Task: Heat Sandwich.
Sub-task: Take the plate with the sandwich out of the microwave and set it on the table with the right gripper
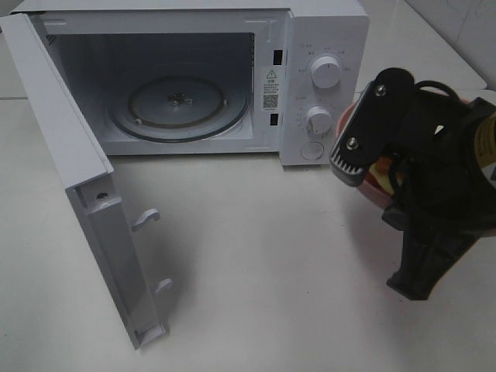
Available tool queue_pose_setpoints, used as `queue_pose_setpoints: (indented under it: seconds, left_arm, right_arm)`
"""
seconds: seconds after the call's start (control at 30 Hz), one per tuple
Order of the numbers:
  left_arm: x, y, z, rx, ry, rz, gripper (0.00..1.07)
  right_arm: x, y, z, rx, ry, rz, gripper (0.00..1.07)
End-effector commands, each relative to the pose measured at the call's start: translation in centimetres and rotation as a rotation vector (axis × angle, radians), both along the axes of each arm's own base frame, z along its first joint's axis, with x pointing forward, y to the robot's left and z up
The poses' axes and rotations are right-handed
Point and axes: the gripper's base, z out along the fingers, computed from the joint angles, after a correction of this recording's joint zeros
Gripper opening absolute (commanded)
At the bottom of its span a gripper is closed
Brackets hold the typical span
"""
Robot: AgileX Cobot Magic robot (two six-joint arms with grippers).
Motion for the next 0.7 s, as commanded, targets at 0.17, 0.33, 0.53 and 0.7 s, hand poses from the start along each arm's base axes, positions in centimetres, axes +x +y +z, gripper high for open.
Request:
queue_pose_setpoints:
  seconds: [0.17, 0.33, 0.53, 0.7]
  left_arm:
    - [0.0, 0.0, 0.1, -0.002, -0.018, -0.005, 0.66]
    - [0.0, 0.0, 0.1, -0.002, -0.018, -0.005, 0.66]
    - [0.0, 0.0, 0.1, -0.002, -0.018, -0.005, 0.66]
    - [0.0, 0.0, 0.1, -0.002, -0.018, -0.005, 0.66]
  right_arm:
    - [0.5, -1.1, 0.5, 0.054, -0.068, -0.277, 0.0]
    - [0.8, -2.1, 0.4, 0.059, -0.055, -0.408, 0.0]
    - [2.0, -4.1, 0.1, 0.131, 0.002, -0.55, 0.0]
    - [3.0, -5.5, 0.0, 0.165, 0.017, -0.583, 0.0]
